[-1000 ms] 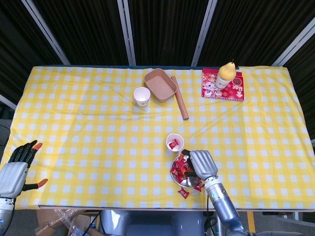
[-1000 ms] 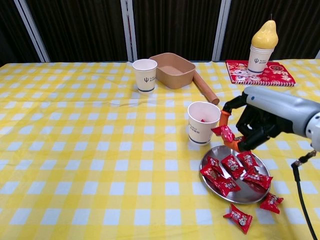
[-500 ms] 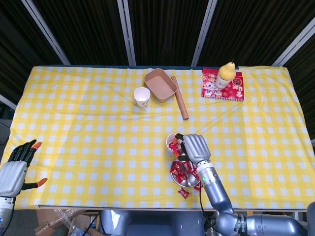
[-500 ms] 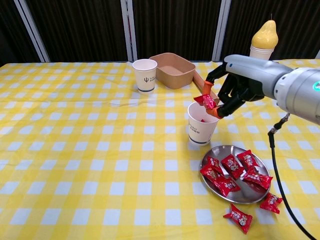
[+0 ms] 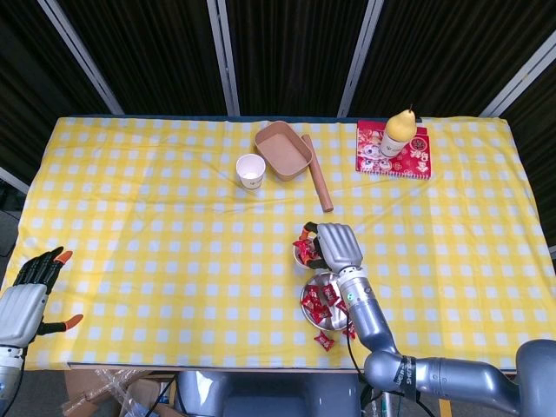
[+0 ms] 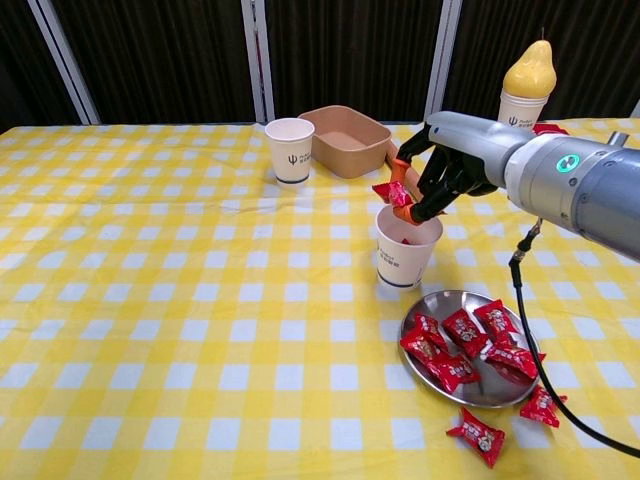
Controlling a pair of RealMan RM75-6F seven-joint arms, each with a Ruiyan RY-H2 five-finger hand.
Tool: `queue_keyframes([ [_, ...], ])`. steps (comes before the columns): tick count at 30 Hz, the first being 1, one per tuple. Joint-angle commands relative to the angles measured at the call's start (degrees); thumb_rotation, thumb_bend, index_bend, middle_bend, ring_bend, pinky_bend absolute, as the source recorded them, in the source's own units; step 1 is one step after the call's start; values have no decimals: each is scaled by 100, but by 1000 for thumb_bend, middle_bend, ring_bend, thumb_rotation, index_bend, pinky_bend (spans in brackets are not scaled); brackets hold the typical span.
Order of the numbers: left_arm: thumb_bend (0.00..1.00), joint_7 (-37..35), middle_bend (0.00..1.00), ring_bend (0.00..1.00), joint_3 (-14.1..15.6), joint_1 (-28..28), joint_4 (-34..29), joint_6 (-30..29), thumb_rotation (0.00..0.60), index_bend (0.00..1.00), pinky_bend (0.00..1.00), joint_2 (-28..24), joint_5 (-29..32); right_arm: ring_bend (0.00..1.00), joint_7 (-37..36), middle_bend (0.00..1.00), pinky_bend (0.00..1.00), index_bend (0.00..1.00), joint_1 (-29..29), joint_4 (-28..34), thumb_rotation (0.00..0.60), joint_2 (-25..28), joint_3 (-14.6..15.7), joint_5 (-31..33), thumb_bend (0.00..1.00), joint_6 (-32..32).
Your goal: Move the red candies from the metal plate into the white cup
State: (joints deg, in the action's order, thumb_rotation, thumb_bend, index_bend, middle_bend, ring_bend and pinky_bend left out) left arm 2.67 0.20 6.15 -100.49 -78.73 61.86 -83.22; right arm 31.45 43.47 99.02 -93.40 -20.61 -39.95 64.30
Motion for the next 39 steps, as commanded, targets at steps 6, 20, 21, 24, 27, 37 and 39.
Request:
queue_keyframes([
  [6,0,3,0,0,3,11,-22,34,600,0,0,-13,28,1000,-159,895,984,541,29,-70,600,44,64,-18,589,-29],
  [20,0,23,0,0,13,3,-42,18,600,0,0,-15,19,1000,-302,895,984,481,32,-36,600,87,201,37,590,10],
  [21,0,22,0,0,13,3,-42,17,600,0,0,-15,18,1000,-304,895,984,472,35,-38,600,88,204,39,590,14],
  [24,0,17,0,0,14,4,-41,17,600,0,0,-15,15,1000,-329,895,985,458,42,-40,600,97,212,60,590,22],
  [27,0,15,0,0,14,5,-43,22,600,0,0,-16,20,1000,-348,895,984,452,46,-39,600,120,226,65,590,26],
  [37,0,18,0,0,14,12,-55,34,600,0,0,-19,27,1000,-432,895,984,420,44,21,600,174,279,40,590,32],
  [39,0,21,0,0,14,10,-51,29,600,0,0,-17,25,1000,-439,895,984,414,43,47,600,176,298,30,590,34],
])
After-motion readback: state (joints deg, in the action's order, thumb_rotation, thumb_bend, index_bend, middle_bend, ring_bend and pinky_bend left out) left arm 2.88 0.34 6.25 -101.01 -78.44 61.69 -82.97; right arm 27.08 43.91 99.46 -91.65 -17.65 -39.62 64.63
